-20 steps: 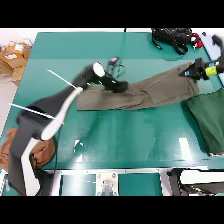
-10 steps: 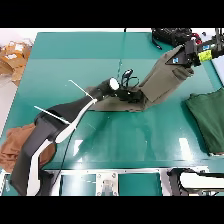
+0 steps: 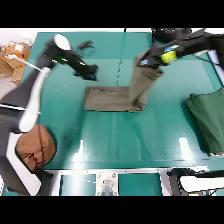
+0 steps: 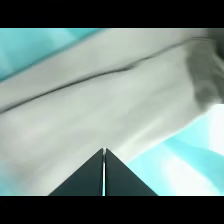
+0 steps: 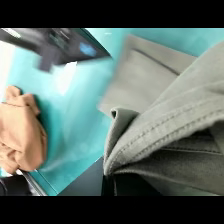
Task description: Fold the shirts.
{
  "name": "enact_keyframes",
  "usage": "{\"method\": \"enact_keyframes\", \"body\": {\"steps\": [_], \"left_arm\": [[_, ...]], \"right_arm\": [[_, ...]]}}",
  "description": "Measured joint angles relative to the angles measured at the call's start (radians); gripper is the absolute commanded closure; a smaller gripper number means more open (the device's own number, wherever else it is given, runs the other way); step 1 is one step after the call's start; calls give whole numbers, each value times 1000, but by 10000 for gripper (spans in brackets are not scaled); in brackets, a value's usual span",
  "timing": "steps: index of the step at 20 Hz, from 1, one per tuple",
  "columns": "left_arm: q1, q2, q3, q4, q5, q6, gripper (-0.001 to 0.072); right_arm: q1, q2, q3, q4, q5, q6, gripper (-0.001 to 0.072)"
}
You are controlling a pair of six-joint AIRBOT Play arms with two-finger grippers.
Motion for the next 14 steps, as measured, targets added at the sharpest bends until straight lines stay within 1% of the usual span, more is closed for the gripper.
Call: {"method": "enact_keyframes", "body": {"steps": [1, 2, 3, 6, 8, 9, 11, 14], "left_arm": [[43, 22, 2, 16, -26, 0, 686], [85, 42, 5, 23, -47, 0, 686], [118, 56, 6, 29, -62, 0, 686], [196, 79, 6, 45, -104, 11, 686], [219, 87, 4, 47, -130, 35, 686], [226, 89, 3, 48, -137, 48, 686], [237, 92, 2, 52, -148, 64, 686], [242, 93, 2, 55, -148, 76, 686]], "right_arm": [[67, -40, 0, 0, -64, 14, 599], [132, -85, 0, 1, -132, 23, 374], [204, -140, 0, 3, -219, 36, 276], [384, -291, 0, 15, -468, 69, 292], [424, -333, 1, 18, -542, 82, 292], [420, -341, 1, 8, -546, 90, 294], [369, -335, 2, -7, -496, 97, 355], [220, -298, 0, -47, -359, 102, 355]]}}
